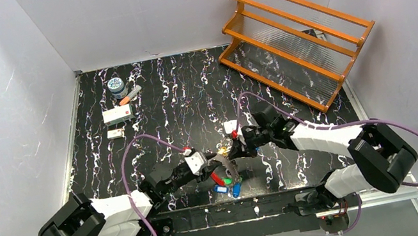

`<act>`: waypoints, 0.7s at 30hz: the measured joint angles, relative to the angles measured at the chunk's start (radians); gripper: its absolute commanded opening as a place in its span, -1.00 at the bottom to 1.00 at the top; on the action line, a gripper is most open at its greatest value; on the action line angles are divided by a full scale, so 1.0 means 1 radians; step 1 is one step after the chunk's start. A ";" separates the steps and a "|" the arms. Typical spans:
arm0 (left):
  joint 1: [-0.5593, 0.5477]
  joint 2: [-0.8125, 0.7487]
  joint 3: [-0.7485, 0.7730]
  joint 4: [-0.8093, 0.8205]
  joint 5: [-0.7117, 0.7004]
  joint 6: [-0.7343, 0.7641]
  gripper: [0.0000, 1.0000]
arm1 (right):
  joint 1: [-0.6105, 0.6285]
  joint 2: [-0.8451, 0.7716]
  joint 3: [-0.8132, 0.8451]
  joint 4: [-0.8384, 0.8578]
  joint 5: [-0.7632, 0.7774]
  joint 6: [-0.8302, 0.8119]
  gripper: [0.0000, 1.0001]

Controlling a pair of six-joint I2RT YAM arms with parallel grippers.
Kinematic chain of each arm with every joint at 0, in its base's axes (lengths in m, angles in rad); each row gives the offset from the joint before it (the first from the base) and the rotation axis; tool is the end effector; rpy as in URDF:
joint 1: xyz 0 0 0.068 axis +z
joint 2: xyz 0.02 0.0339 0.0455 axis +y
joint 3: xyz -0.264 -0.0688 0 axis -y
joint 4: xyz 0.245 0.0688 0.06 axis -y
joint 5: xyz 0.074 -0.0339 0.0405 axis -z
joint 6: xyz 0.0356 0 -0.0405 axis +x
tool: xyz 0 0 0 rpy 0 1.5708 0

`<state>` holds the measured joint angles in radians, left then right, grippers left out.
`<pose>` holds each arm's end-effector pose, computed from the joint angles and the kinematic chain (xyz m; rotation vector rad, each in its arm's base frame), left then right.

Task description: Put the keys on the keyring

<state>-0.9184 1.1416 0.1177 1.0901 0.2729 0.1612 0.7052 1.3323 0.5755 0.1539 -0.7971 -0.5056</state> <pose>0.1119 -0.1622 0.1827 0.9888 1.2092 -0.8075 0.1803 0.1869 0.1894 -1.5555 1.4421 0.9762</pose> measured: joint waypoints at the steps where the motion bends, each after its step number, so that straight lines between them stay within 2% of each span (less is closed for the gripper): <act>1: 0.000 0.000 0.000 -0.008 0.000 0.004 -0.37 | 0.005 0.008 0.013 -0.019 0.018 -0.006 -0.97; 7: 0.000 0.035 0.016 -0.039 0.022 0.014 -0.43 | 0.058 0.063 0.074 -0.114 0.142 -0.047 -0.97; 11: 0.000 0.087 0.038 -0.055 0.060 0.015 -0.56 | 0.117 0.093 0.105 -0.175 0.208 -0.067 -0.97; 17: 0.000 0.139 0.059 -0.071 0.098 0.020 -0.62 | 0.140 0.088 0.116 -0.186 0.224 -0.076 -0.97; 21: 0.000 0.154 0.061 -0.073 0.105 0.022 -0.74 | 0.140 0.058 0.116 -0.176 0.217 -0.074 -0.97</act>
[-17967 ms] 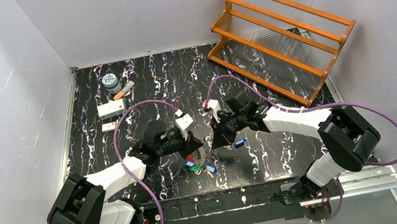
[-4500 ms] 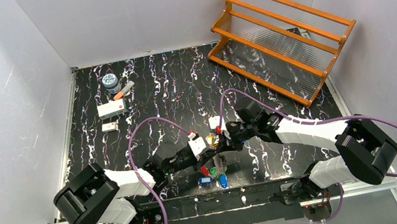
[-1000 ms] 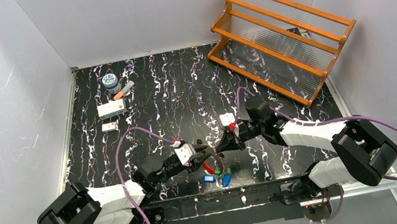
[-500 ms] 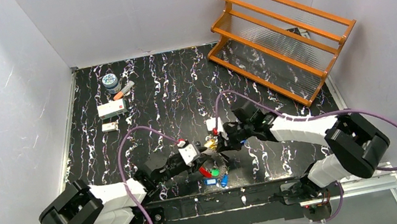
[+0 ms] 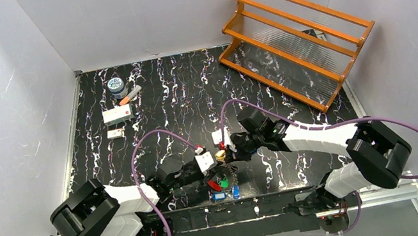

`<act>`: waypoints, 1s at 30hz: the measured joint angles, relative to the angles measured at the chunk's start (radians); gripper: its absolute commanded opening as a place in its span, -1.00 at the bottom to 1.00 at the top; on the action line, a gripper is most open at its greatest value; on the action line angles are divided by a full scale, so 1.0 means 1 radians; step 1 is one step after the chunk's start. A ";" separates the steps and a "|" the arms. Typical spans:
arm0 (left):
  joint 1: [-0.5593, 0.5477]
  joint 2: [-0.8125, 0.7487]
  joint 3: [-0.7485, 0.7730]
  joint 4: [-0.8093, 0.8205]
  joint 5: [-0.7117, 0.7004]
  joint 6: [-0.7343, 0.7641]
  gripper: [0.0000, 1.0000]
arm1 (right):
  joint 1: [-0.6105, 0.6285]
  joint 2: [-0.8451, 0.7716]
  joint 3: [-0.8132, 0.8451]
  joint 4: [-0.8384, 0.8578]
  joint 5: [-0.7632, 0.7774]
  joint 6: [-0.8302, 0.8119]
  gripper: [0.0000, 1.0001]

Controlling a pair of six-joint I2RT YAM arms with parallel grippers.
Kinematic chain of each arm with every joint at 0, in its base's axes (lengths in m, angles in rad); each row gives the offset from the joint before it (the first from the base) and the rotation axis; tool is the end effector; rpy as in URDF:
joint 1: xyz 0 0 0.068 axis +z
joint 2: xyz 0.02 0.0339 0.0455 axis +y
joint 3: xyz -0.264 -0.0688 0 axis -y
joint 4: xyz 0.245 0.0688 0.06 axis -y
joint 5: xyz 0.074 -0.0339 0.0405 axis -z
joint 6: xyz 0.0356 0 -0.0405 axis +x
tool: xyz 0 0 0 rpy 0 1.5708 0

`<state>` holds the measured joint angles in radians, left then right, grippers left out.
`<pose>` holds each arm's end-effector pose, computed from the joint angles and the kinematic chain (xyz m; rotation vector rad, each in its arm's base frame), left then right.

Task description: Put the keys on the keyring

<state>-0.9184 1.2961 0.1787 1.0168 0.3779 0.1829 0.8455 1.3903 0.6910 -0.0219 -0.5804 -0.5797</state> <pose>0.1208 -0.1798 0.1629 1.1494 1.3056 -0.8630 0.1689 0.2200 0.1929 -1.7040 1.5064 0.8023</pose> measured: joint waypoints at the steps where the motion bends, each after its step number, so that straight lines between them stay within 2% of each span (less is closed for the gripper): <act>1: 0.000 0.003 0.000 0.000 0.000 0.000 -0.76 | 0.000 -0.005 0.000 0.003 -0.002 0.000 -0.97; 17: 0.000 0.043 0.016 -0.004 -0.019 -0.008 -0.75 | 0.000 -0.010 0.000 0.002 -0.025 0.004 -0.97; 23: 0.000 0.061 0.035 -0.013 -0.026 -0.023 -0.98 | -0.001 -0.010 0.000 0.002 -0.028 0.005 -0.97; 30: 0.000 0.071 0.040 -0.011 -0.040 -0.031 -1.00 | -0.001 -0.010 -0.001 0.000 -0.029 0.008 -0.97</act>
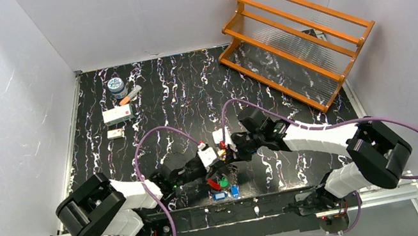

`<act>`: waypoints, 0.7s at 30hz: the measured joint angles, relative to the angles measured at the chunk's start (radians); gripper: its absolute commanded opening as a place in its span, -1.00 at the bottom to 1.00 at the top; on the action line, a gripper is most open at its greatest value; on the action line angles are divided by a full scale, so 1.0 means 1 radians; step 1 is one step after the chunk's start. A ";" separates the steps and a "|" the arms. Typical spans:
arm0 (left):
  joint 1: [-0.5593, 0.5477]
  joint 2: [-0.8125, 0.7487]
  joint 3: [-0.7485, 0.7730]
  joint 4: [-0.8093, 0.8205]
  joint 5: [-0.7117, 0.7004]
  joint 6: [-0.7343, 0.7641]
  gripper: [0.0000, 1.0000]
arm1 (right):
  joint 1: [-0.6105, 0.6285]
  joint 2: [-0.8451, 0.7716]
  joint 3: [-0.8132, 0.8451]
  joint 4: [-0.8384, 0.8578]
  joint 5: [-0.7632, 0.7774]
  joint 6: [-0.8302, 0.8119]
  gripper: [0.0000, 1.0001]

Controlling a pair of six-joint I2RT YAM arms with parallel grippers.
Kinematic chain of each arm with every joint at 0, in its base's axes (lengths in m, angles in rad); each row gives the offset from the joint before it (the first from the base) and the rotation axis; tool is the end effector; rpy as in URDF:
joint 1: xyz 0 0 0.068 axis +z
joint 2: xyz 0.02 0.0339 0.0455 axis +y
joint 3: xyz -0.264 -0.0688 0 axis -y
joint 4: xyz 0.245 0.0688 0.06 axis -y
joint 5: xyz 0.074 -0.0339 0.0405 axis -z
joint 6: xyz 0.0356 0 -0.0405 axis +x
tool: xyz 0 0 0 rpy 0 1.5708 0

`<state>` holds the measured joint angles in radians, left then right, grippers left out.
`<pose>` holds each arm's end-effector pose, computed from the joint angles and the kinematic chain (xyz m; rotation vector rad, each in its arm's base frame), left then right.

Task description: Put the keys on the keyring

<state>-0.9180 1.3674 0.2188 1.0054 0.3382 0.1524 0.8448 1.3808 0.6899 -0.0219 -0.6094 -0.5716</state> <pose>0.1293 -0.1885 0.1578 1.1233 1.3834 -0.8495 0.1675 0.2194 0.1954 -1.7023 1.4922 0.8377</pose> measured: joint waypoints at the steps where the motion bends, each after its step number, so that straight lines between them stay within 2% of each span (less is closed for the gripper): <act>1: 0.000 0.000 0.000 0.000 -0.001 0.000 -1.00 | 0.000 0.000 0.000 0.001 0.000 0.000 -0.97; 3: 0.000 -0.002 0.000 0.000 -0.005 -0.002 -1.00 | 0.000 0.000 -0.001 0.003 0.000 0.001 -0.96; 7: 0.000 -0.020 -0.002 -0.008 -0.018 -0.008 -1.00 | -0.025 -0.011 -0.032 0.063 -0.037 0.029 -0.45; 10: 0.000 -0.050 -0.016 -0.006 -0.029 -0.011 -1.00 | -0.061 -0.055 -0.081 0.147 -0.095 0.071 -0.29; 14: 0.000 -0.100 -0.056 0.021 -0.042 -0.027 -1.00 | -0.107 -0.133 -0.157 0.272 -0.163 0.127 -0.24; 21: 0.000 -0.157 -0.135 0.148 -0.045 -0.057 -1.00 | -0.163 -0.188 -0.226 0.435 -0.272 0.198 -0.27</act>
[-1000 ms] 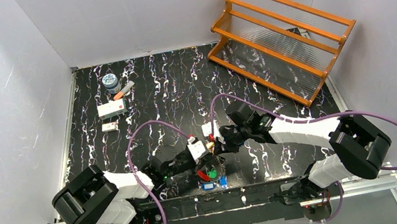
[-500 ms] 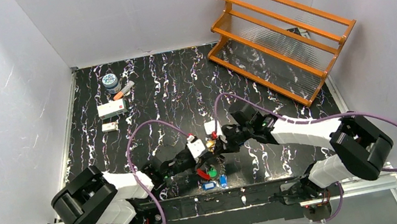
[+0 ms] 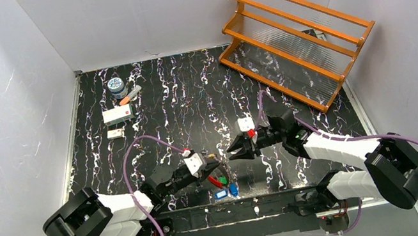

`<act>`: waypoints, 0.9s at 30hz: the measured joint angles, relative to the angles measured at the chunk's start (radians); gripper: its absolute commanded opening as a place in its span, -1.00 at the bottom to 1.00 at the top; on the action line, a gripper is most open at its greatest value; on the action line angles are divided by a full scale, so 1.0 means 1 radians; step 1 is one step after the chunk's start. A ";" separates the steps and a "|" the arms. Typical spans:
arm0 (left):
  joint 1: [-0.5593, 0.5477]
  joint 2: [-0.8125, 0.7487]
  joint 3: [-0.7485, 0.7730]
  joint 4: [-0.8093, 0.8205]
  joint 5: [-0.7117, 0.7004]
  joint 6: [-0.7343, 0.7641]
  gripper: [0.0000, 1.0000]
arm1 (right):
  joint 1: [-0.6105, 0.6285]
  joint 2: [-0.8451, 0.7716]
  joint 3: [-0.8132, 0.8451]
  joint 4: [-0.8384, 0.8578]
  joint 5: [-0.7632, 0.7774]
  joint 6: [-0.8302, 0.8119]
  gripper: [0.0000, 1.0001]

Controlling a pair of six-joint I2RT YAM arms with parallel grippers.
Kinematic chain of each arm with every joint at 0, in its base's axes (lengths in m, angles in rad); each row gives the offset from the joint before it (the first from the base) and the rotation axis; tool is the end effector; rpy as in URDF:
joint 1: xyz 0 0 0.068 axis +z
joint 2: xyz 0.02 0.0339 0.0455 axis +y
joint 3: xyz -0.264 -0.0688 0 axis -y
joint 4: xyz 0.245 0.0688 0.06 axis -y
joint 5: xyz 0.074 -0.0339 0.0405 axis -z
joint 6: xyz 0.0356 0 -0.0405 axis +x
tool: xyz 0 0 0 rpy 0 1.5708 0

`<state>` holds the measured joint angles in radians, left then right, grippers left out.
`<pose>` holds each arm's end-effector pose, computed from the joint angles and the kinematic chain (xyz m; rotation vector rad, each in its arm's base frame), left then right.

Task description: Put the keys on the keyring

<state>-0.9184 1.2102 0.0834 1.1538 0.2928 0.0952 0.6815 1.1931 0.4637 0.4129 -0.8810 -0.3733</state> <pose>0.1098 -0.1607 0.1680 0.9847 1.2763 -0.8705 0.1669 0.1707 0.2103 -1.4322 1.2415 1.0350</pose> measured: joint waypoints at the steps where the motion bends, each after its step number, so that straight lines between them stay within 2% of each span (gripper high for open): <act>1: 0.000 -0.002 -0.006 0.018 0.004 -0.002 -1.00 | -0.002 -0.004 -0.004 0.013 -0.015 0.003 -0.28; 12: 0.000 -0.004 -0.010 0.114 0.060 -0.011 -1.00 | -0.003 0.002 -0.010 0.102 -0.135 0.009 -0.36; 27: 0.000 0.004 -0.010 0.132 0.089 -0.021 -1.00 | -0.003 0.111 -0.003 0.146 -0.156 0.035 -0.34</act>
<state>-0.9184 1.2140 0.0731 1.2861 0.3817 0.0738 0.6788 1.3041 0.4606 0.5591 -1.0367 -0.3382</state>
